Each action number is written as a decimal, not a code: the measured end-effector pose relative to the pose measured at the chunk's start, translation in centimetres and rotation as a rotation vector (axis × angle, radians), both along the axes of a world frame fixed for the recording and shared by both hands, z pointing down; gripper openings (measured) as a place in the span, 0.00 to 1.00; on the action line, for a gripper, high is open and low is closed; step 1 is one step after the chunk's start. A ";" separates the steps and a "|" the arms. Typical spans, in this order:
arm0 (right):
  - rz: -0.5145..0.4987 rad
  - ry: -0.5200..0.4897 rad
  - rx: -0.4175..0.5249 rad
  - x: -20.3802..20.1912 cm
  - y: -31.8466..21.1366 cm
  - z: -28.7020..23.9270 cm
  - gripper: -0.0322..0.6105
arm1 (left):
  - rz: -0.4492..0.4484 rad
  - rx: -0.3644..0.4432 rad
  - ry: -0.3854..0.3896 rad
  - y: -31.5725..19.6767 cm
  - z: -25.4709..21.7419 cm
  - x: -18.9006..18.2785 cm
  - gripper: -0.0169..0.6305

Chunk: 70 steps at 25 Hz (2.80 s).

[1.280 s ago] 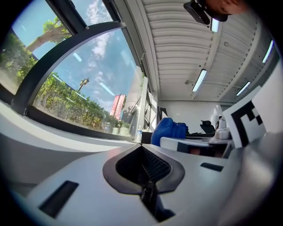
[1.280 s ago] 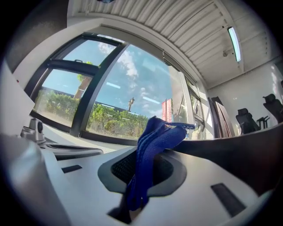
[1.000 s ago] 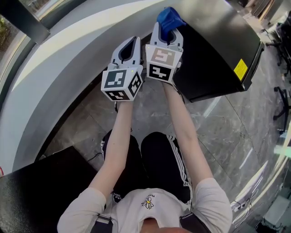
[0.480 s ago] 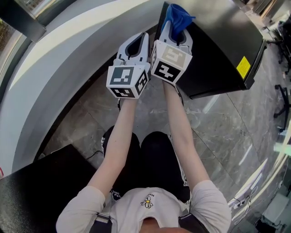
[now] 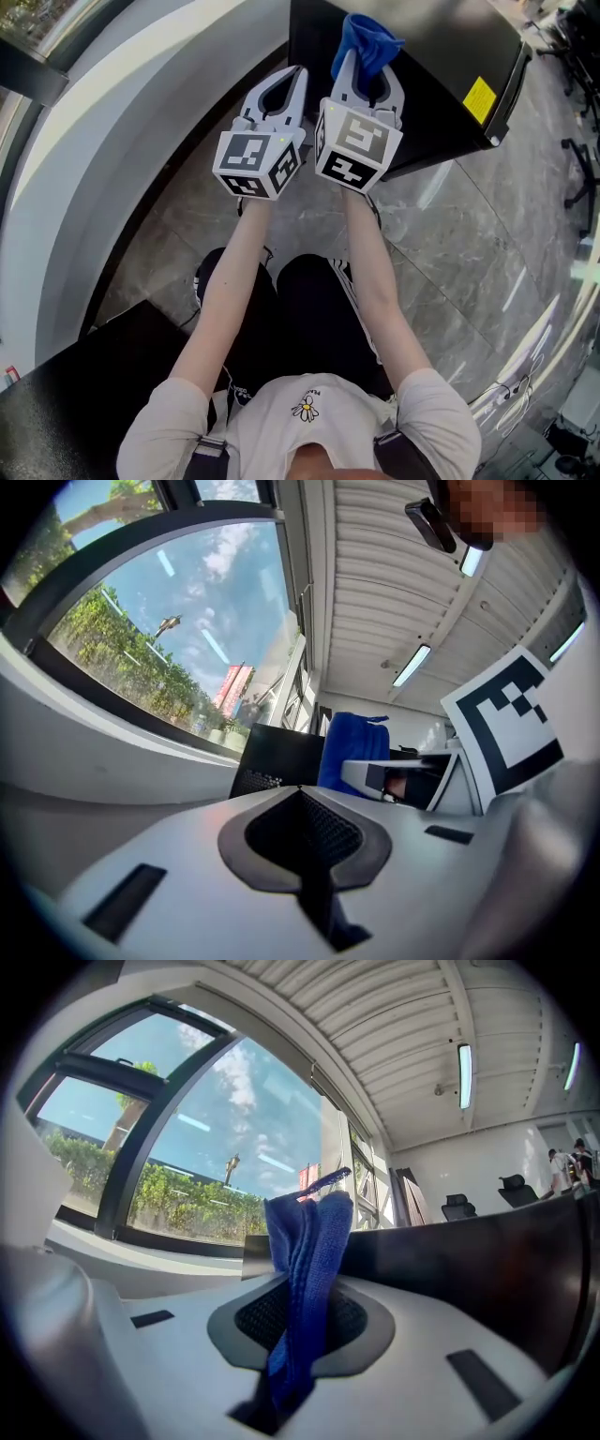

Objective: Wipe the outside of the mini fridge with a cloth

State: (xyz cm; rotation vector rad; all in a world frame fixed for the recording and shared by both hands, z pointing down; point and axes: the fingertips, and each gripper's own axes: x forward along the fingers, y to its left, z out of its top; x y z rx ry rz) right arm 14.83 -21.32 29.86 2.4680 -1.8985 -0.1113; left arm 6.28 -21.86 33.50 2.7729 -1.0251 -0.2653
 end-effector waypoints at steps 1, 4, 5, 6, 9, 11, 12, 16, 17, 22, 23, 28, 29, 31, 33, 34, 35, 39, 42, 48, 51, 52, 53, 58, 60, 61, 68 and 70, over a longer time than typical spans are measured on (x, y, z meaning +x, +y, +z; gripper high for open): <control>0.006 0.006 0.001 0.3 0.6 -0.2 0.16 | 0.011 -0.002 -0.002 0.4 0.1 0.4 0.03; 0.036 0.006 0.006 1.5 2.5 -0.5 0.16 | 0.031 0.008 -0.032 1.5 0.4 1.8 0.03; 0.048 -0.001 0.008 2.0 3.1 -0.6 0.16 | 0.044 0.011 -0.043 1.9 0.5 2.4 0.03; 0.060 -0.009 0.010 2.4 3.8 -0.7 0.16 | 0.058 0.013 -0.053 2.4 0.7 3.0 0.03; 0.097 -0.020 0.016 3.7 5.8 -1.0 0.16 | 0.102 0.013 -0.078 3.9 1.4 4.8 0.03; 0.119 -0.017 0.014 4.6 7.2 -1.0 0.16 | 0.130 0.011 -0.094 5.1 2.0 5.9 0.03; 0.129 -0.015 0.011 5.0 7.8 -0.9 0.16 | 0.141 0.011 -0.102 5.6 2.2 6.3 0.03; 0.152 -0.018 0.003 6.3 9.8 -0.4 0.16 | 0.160 0.009 -0.105 6.9 2.5 7.9 0.03; 0.156 -0.019 0.002 6.7 10.1 -0.3 0.16 | 0.158 0.007 -0.098 7.0 2.4 8.2 0.03; 0.180 -0.023 -0.006 8.5 12.5 0.3 0.16 | 0.166 0.011 -0.070 7.9 1.2 9.0 0.03; 0.189 -0.021 -0.009 8.8 13.0 0.5 0.16 | 0.172 0.024 -0.071 8.1 0.9 9.0 0.03; 0.246 -0.039 -0.019 10.1 15.3 1.1 0.16 | 0.205 0.056 -0.115 9.3 1.6 9.3 0.03; 0.255 -0.044 -0.018 10.5 15.6 1.2 0.16 | 0.209 0.057 -0.114 9.4 1.5 9.6 0.03; 0.274 -0.059 -0.015 11.5 16.3 1.4 0.16 | 0.214 0.082 -0.113 9.9 1.0 10.4 0.03; 0.296 -0.072 -0.018 12.3 17.3 1.8 0.16 | 0.235 0.111 -0.118 11.0 0.5 11.1 0.03; 0.303 -0.075 -0.020 12.5 17.7 2.0 0.16 | 0.249 0.123 -0.123 11.6 0.5 11.4 0.03; 0.309 -0.073 -0.022 12.7 17.9 2.0 0.16 | 0.262 0.134 -0.131 12.0 0.4 11.6 0.03; 0.319 -0.123 0.001 13.0 18.2 2.1 0.16 | 0.282 0.181 -0.128 12.2 0.3 11.6 0.03; 0.342 -0.158 0.008 13.4 18.9 2.3 0.16 | 0.268 0.254 -0.099 11.5 -0.7 10.9 0.03; 0.273 -0.184 0.035 10.6 18.2 1.9 0.16 | 0.219 0.213 -0.145 8.7 0.2 8.6 0.03; 0.093 -0.199 0.046 6.0 14.8 2.0 0.16 | 0.185 0.198 -0.139 6.5 0.2 7.0 0.03; 0.037 -0.210 0.048 4.5 13.4 2.1 0.16 | 0.175 0.179 -0.134 5.5 0.5 6.4 0.03; -0.009 -0.212 0.049 3.2 12.1 2.3 0.16 | 0.159 0.157 -0.126 4.5 0.8 5.7 0.03; -0.147 -0.180 0.037 -1.7 5.5 3.3 0.16 | 0.051 0.128 -0.099 0.1 0.8 0.7 0.03; -0.180 -0.171 0.029 -3.0 2.7 3.6 0.16 | 0.024 0.131 -0.081 -1.1 0.4 -1.1 0.03; -0.194 -0.169 0.023 -3.6 1.2 3.9 0.16 | 0.008 0.120 -0.058 -1.7 0.3 -1.9 0.03; -0.269 -0.133 -0.006 -7.0 -6.1 4.5 0.16 | -0.149 0.042 0.174 -4.4 -0.8 -7.5 0.03; -0.283 -0.098 -0.016 -8.0 -7.3 4.4 0.16 | -0.191 0.088 0.096 -4.9 -1.0 -9.1 0.03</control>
